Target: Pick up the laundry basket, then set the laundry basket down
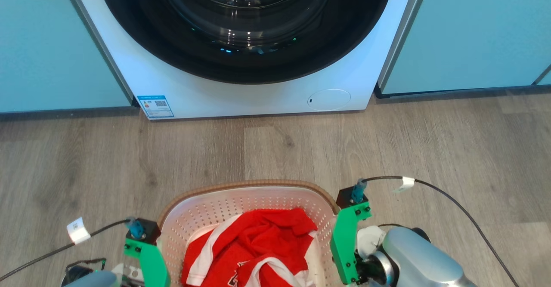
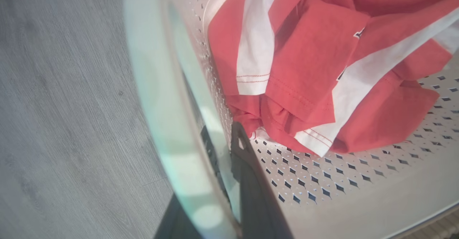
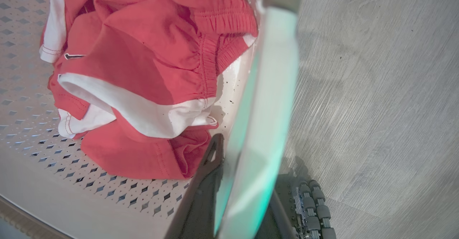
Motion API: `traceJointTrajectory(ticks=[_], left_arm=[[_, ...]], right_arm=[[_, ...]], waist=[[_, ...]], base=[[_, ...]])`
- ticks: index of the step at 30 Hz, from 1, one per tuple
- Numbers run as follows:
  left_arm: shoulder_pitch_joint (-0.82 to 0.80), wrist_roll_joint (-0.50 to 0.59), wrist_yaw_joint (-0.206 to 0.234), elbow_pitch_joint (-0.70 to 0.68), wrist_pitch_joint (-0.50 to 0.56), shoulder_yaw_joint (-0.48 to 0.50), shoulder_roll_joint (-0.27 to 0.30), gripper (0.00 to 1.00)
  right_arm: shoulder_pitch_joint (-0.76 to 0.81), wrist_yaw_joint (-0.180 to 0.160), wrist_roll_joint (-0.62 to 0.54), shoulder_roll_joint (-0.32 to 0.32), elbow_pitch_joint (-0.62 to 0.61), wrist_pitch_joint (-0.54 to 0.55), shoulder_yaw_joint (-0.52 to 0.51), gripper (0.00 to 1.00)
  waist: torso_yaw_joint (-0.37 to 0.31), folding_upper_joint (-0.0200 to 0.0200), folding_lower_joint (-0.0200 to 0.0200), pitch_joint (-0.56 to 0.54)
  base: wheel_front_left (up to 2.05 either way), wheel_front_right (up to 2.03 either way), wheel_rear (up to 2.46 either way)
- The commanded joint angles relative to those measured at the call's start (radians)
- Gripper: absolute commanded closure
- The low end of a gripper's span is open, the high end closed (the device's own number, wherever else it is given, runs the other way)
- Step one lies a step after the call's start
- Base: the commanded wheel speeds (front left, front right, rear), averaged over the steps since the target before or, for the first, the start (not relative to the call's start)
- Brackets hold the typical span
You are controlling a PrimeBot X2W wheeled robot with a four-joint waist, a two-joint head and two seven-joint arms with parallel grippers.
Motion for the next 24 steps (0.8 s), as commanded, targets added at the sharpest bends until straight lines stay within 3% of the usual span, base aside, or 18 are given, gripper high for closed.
traceJointTrajectory(ticks=[1,24], left_arm=[[-0.020,0.009,-0.032,-0.038,-0.004,0.010,-0.005,1.00],[-0.025,0.004,-0.035,-0.028,-0.007,0.010,-0.011,1.00]], right_arm=[[-0.025,0.017,-0.010,0.048,-0.084,-0.001,0.010,1.00],[0.075,0.017,-0.100,0.048,-0.229,0.097,-0.084,1.00]], waist=[[0.001,-0.0001,0.0000,0.000],[0.006,-0.0001,0.0000,0.002]], base=[[0.00,0.00,0.00],[0.00,0.00,0.00]])
